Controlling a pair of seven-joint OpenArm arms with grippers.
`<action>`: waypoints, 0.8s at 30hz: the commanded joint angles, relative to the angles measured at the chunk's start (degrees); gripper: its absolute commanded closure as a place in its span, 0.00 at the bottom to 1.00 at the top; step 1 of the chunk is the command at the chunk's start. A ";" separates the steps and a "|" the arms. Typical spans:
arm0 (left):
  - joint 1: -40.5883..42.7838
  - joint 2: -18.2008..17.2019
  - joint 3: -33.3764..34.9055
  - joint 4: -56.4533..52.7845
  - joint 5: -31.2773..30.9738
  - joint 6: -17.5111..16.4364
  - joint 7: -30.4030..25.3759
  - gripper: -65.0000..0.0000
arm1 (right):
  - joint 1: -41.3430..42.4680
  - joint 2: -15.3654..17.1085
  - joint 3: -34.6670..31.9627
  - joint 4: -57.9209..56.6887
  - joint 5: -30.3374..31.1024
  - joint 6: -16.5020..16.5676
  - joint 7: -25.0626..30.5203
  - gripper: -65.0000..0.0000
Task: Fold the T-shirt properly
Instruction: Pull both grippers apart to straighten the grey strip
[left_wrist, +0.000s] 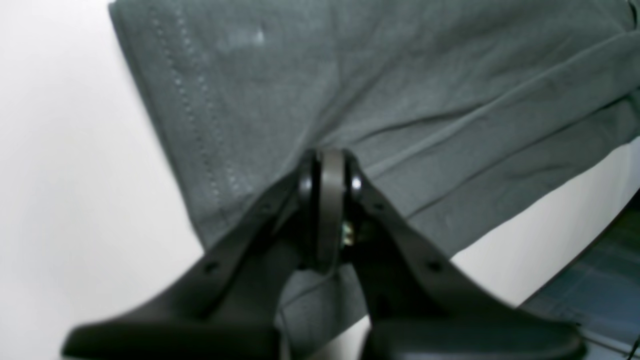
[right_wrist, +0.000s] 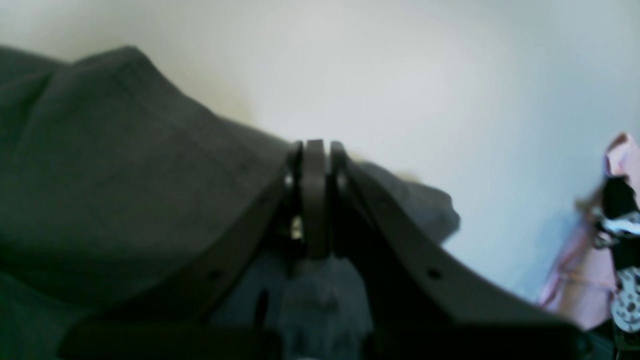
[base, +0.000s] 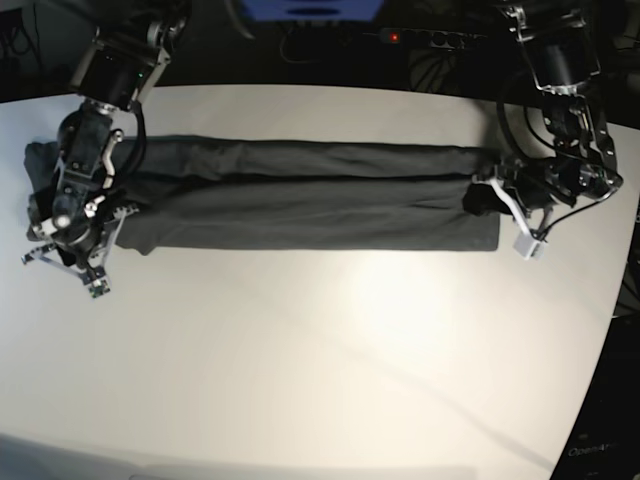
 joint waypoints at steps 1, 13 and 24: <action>0.42 -0.56 0.12 -0.48 6.00 1.39 3.70 0.96 | 0.75 0.71 -0.02 2.36 0.16 -0.45 0.90 1.00; 0.42 -0.56 0.12 -0.48 5.91 1.39 3.70 0.96 | -9.45 -0.87 0.16 13.52 0.52 -0.45 0.90 1.00; 0.51 -0.56 0.12 -0.48 5.91 1.39 3.70 0.96 | -10.24 -0.96 0.60 11.59 0.60 -0.45 0.90 0.99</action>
